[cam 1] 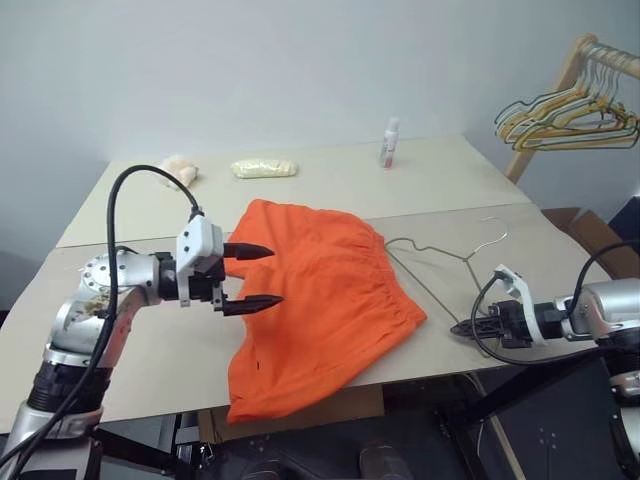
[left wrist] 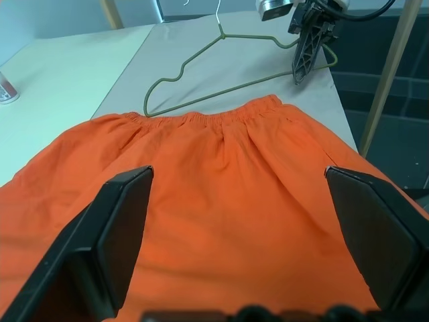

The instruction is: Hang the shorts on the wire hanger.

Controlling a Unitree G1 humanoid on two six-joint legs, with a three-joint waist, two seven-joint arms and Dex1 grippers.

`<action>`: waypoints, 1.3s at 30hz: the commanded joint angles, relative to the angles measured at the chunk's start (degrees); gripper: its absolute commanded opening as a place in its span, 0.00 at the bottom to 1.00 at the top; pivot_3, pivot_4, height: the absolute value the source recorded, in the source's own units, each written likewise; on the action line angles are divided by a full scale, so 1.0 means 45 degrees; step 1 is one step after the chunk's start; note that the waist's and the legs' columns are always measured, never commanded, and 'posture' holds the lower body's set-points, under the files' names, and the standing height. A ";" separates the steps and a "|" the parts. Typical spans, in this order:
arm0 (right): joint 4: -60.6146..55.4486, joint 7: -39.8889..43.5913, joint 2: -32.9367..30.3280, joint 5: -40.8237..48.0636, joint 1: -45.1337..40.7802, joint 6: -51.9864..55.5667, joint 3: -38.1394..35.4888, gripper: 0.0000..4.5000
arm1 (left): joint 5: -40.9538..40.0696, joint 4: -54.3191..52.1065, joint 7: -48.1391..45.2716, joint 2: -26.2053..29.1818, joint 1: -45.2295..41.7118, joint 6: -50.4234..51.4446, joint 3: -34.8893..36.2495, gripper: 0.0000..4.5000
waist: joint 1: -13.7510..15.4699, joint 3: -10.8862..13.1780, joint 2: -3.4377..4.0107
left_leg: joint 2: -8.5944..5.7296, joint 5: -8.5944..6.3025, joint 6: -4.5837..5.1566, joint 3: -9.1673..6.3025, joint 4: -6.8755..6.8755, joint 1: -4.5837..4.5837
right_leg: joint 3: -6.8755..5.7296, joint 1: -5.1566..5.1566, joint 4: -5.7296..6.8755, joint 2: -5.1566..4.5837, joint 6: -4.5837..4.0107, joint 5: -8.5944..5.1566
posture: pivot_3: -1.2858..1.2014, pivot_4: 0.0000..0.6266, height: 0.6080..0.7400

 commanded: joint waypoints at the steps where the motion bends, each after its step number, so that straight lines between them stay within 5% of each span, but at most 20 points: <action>1: -0.0590 0.0390 -0.0370 0.0428 0.0182 0.0073 -0.0125 0.00 | -0.0232 -0.0447 0.0080 0.0219 0.0017 -0.0043 0.0424 0.99 | 0.0044 0.0000 0.0000 | 0.0000 0.0000 0.0000 -0.0001 0.0000 -0.0001 | -0.0001 0.0000 -0.0001 0.0000 0.0000 0.0000 | 0.47 0.00 1.00; 26: -0.0958 0.0886 -0.1012 0.1382 0.0833 -0.0179 -0.1006 0.00 | -0.0189 -0.0687 0.0144 0.0297 0.0342 -0.0226 0.0371 0.99 | 0.0402 0.0001 -0.0001 | -0.0002 -0.0002 0.0001 0.0005 -0.0002 0.0002 | -0.0005 0.0005 -0.0015 -0.0001 0.0000 0.0000 | 0.47 0.00 1.00; 39: -0.3014 0.3254 -0.2316 0.1094 0.1427 -0.1058 0.1812 0.00 | -0.0125 -0.0774 -0.0098 0.0603 0.0473 -0.0301 0.0338 0.99 | 0.0494 0.0002 -0.0002 | -0.0003 -0.0006 0.0005 0.0006 0.0000 0.0000 | -0.0010 0.0001 -0.0021 0.0000 0.0000 0.0000 | 0.48 0.00 1.00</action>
